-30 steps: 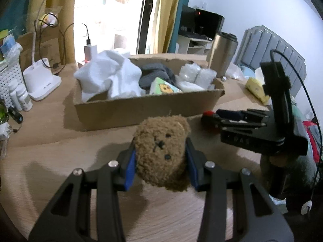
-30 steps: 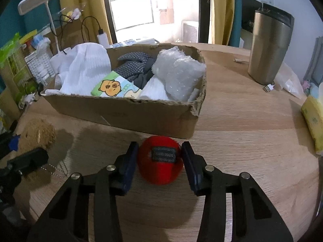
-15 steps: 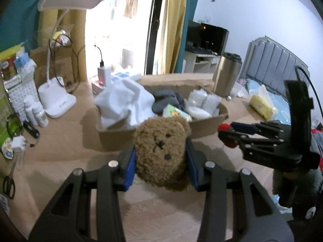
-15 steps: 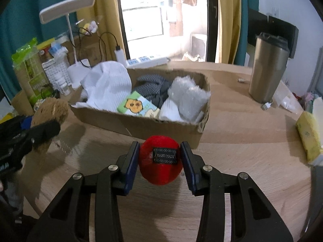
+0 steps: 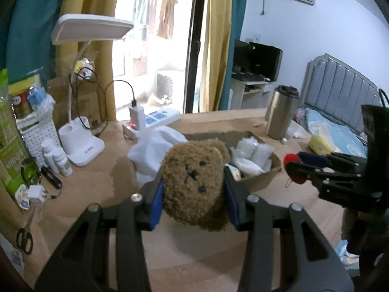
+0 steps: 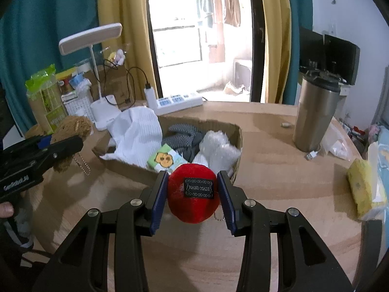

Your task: Organize soft objects

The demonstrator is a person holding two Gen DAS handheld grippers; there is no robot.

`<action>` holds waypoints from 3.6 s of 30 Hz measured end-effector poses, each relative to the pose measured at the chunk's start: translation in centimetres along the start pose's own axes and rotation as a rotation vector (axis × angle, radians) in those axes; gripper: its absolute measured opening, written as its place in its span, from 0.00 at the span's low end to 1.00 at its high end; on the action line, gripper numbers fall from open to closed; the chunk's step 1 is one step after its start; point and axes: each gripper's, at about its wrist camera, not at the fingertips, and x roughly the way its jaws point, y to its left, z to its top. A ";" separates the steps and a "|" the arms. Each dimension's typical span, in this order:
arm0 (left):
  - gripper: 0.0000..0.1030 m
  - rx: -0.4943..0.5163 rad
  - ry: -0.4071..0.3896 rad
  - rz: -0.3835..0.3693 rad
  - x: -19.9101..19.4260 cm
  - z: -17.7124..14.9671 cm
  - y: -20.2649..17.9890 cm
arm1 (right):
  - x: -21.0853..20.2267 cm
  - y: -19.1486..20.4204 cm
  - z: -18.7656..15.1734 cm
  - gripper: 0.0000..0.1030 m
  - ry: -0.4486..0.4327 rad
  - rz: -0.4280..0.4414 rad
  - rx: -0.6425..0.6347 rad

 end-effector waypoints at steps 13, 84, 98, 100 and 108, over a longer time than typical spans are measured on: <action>0.44 -0.026 -0.024 0.078 1.1 1.3 2.3 | 0.9 0.1 1.2 0.42 -0.008 0.039 -0.013; 0.73 0.009 0.164 -0.074 10.6 1.5 0.5 | 7.6 0.5 3.2 0.49 0.054 0.056 -0.029; 0.87 -0.013 0.067 -0.046 4.8 1.6 0.4 | 2.4 1.8 2.8 0.50 -0.023 0.030 -0.041; 0.88 -0.015 0.048 -0.043 3.9 1.5 0.4 | 1.8 2.0 2.6 0.51 -0.032 0.023 -0.043; 0.94 -0.034 -0.015 -0.032 0.5 1.2 0.1 | -1.6 2.3 2.0 0.57 -0.086 -0.016 -0.035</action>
